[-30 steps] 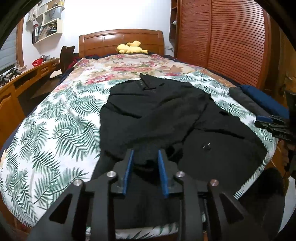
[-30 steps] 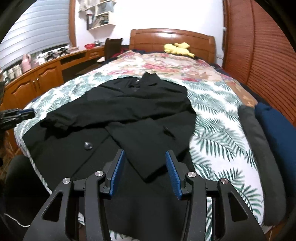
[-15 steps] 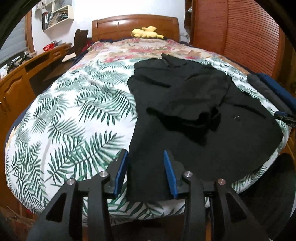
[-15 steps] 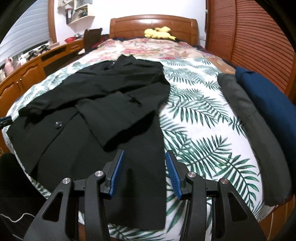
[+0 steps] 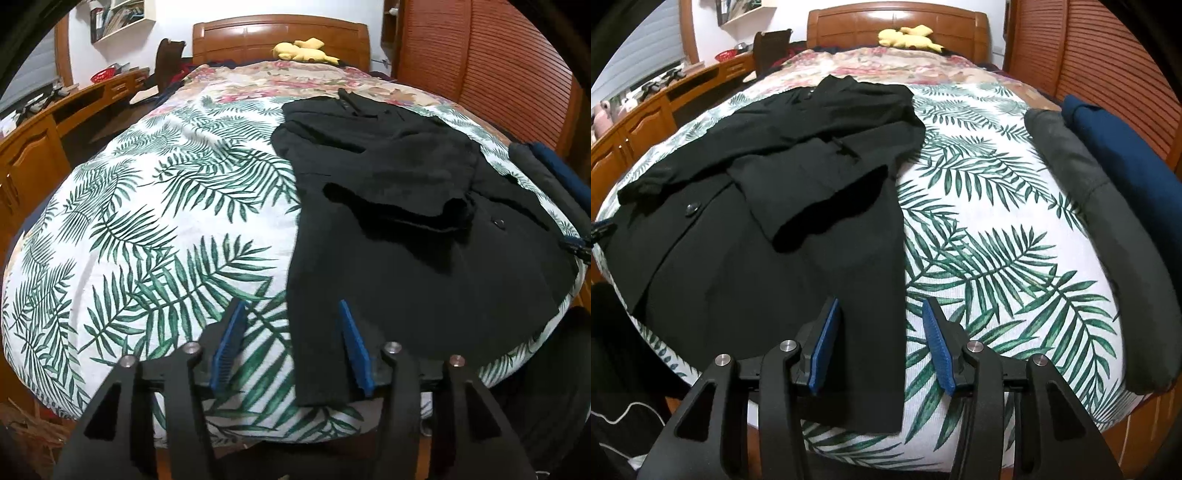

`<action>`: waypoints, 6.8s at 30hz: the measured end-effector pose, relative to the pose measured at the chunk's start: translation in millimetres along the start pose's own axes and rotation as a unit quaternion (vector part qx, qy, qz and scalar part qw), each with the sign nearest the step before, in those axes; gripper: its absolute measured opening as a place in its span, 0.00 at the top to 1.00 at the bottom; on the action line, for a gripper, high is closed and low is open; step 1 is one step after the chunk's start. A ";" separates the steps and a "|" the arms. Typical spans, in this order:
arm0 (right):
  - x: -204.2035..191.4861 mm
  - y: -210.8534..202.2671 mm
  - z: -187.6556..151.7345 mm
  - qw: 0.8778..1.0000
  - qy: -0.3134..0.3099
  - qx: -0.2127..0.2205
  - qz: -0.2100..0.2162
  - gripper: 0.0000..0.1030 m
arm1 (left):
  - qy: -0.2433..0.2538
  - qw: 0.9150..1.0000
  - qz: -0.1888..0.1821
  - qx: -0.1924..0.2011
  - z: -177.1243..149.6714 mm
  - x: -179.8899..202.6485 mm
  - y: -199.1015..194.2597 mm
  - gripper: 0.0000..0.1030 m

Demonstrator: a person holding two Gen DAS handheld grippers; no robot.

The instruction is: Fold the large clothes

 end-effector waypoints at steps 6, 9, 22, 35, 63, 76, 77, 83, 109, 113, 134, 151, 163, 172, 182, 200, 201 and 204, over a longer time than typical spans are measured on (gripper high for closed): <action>-7.3 1.5 1.1 1.000 -0.012 -0.008 0.012 0.54 | 0.006 1.000 0.008 0.002 -1.1 1.0 0.3 0.47; -12.8 -0.3 2.3 0.999 -0.016 -0.011 0.036 0.54 | 0.001 1.000 0.007 0.001 -0.6 0.3 0.4 0.47; -30.9 -11.7 -4.2 0.998 -0.028 0.000 0.058 0.61 | -0.004 1.000 0.002 0.006 -17.5 5.5 -10.9 0.47; -18.8 -7.7 -17.0 0.998 -0.016 -0.003 0.058 0.83 | -0.019 0.998 -0.049 0.030 -29.3 11.6 -20.9 0.85; -42.8 -274.9 45.1 0.960 -0.076 0.267 0.031 0.97 | 0.023 0.959 -0.034 0.279 43.5 38.8 -291.2 0.99; -31.7 -262.4 48.9 0.963 -0.076 0.256 0.043 0.97 | 0.016 0.953 -0.015 0.302 46.1 39.3 -303.4 0.98; -31.1 -254.6 50.8 0.964 -0.077 0.250 0.042 0.97 | 0.012 0.957 -0.013 0.291 54.4 33.9 -288.7 0.98; -20.2 -176.5 102.3 0.975 -0.080 0.207 0.024 0.97 | 0.004 0.969 0.011 0.247 105.7 25.8 -213.8 0.98; 22.1 69.1 322.8 0.993 -0.015 0.105 -0.046 0.97 | -0.001 0.987 0.021 0.159 254.4 -0.9 -33.3 0.95; 17.3 101.1 321.9 0.996 -0.024 0.059 -0.056 0.91 | 0.014 0.990 0.012 0.141 233.0 12.0 -15.5 0.90; -84.1 22.3 177.3 0.991 -0.091 0.095 0.029 0.53 | 0.092 0.984 -0.076 0.130 148.3 117.3 -30.7 0.68; -149.7 46.8 129.4 0.987 -0.130 0.060 0.072 0.52 | 0.095 0.987 -0.082 0.105 99.7 127.9 -18.0 0.66; -153.2 52.8 117.3 0.989 -0.129 0.045 0.058 0.52 | 0.099 0.985 -0.095 0.108 96.2 140.8 -18.6 0.65; -161.0 47.0 107.6 0.985 -0.147 0.048 0.074 0.52 | 0.107 0.984 -0.093 0.104 95.1 146.4 -15.2 0.65; -133.9 25.2 108.2 0.989 -0.108 0.080 0.062 0.52 | 0.116 0.984 -0.094 0.099 93.1 156.5 -11.3 0.64; -30.8 -18.5 79.9 0.991 0.009 0.130 0.006 0.41 | 0.137 0.982 -0.098 0.090 90.5 181.7 -2.1 0.64; -26.2 -18.3 79.4 0.991 0.016 0.131 0.008 0.41 | 0.138 0.981 -0.098 0.089 90.3 183.5 -2.3 0.64; -15.6 -18.5 77.5 0.991 0.029 0.134 -0.001 0.39 | 0.143 0.981 -0.099 0.087 88.1 188.2 -0.9 0.64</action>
Point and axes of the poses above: each gripper's, at about its wrist camera, not at the fingertips, and y roughly the way its jaws point, x to its right, z to its top, the point moved 4 cm from there along y, roughly the way its jaws point, and after that the axes turned 11 degrees about -x, right-handed, at the moved point
